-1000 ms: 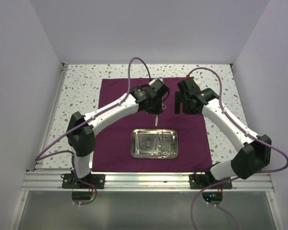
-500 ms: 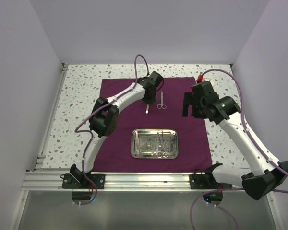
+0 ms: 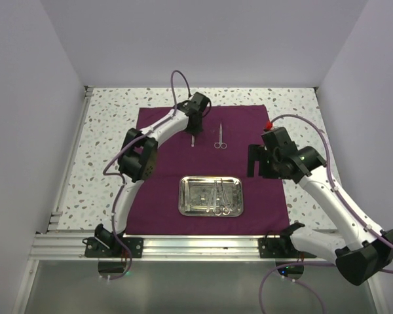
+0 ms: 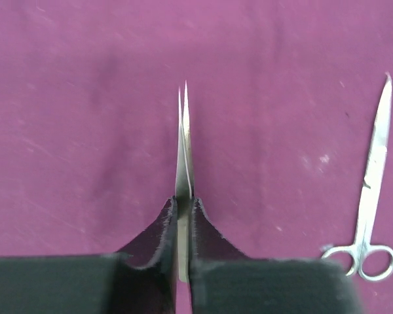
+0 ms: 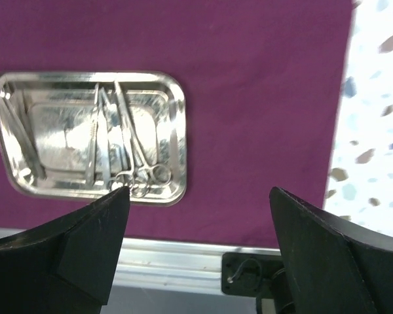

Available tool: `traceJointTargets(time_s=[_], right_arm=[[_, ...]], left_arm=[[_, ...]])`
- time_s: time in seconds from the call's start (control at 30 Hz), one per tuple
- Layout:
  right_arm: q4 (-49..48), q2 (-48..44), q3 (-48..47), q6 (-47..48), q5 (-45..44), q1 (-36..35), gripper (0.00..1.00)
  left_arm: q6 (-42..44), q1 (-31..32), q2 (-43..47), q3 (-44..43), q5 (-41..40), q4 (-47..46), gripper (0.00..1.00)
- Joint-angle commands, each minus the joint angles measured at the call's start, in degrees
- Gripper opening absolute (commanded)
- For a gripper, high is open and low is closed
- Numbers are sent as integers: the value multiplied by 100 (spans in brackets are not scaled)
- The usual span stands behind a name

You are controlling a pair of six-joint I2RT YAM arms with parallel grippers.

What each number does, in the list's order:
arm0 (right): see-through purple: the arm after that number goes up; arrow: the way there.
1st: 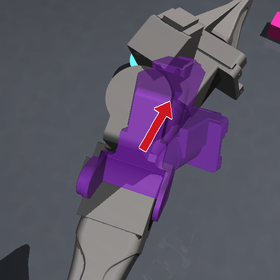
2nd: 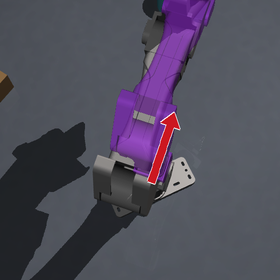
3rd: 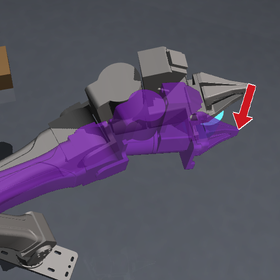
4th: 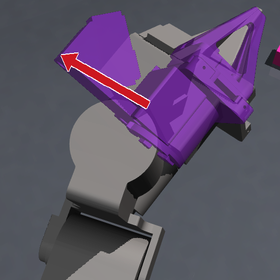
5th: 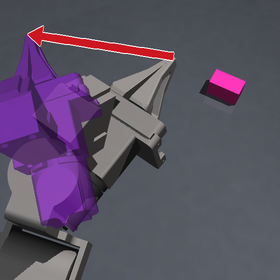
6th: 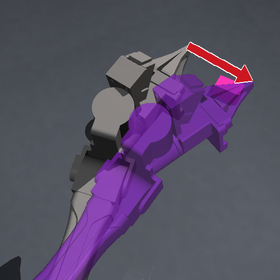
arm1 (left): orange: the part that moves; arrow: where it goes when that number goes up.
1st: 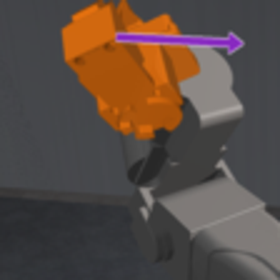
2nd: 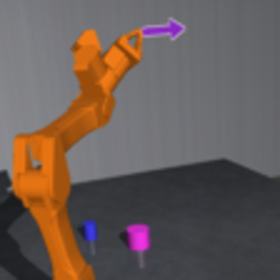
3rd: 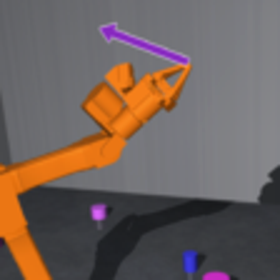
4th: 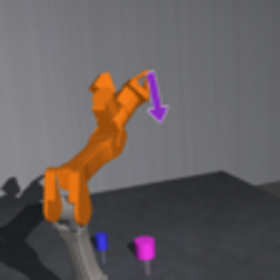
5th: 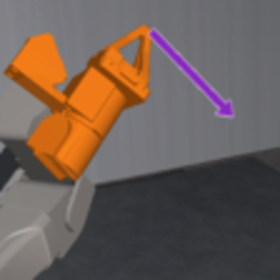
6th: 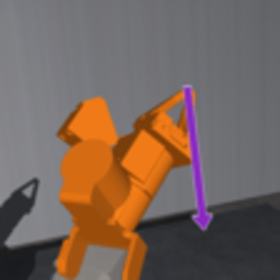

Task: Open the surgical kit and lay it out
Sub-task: Place the medical item in the surgical kit, then pick up the medical item from the container.

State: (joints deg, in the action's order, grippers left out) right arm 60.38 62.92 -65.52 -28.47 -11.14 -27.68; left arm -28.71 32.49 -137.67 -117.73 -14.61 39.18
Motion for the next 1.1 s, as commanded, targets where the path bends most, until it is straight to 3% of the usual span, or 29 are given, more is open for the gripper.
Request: traceJointTargets(time_s=[0.0,0.1,0.13,0.23,0.6,0.9,1.07], right_arm=[[-526,-253,407,-124,838,-18,91],[-834,-245,847,-308,999,-245,88],[-904,-219,1013,-352,965,-333,87],[-1229,53,1251,-554,833,-676,82],[-2583,1820,1366,-888,727,-1362,68],[-2979,2919,1050,-845,587,-1477,56],[-2901,3218,883,-844,262,-1494,42]], left_arm=[[76,-111,109,75,-139,-209,11],[85,-111,152,215,-103,-209,48],[85,-111,196,268,-103,-209,64],[50,-111,520,610,-156,-183,76],[-170,-111,2805,2982,-156,-218,74],[-135,-111,3852,3731,-191,-59,70],[-65,-111,4098,3793,-288,125,69]])
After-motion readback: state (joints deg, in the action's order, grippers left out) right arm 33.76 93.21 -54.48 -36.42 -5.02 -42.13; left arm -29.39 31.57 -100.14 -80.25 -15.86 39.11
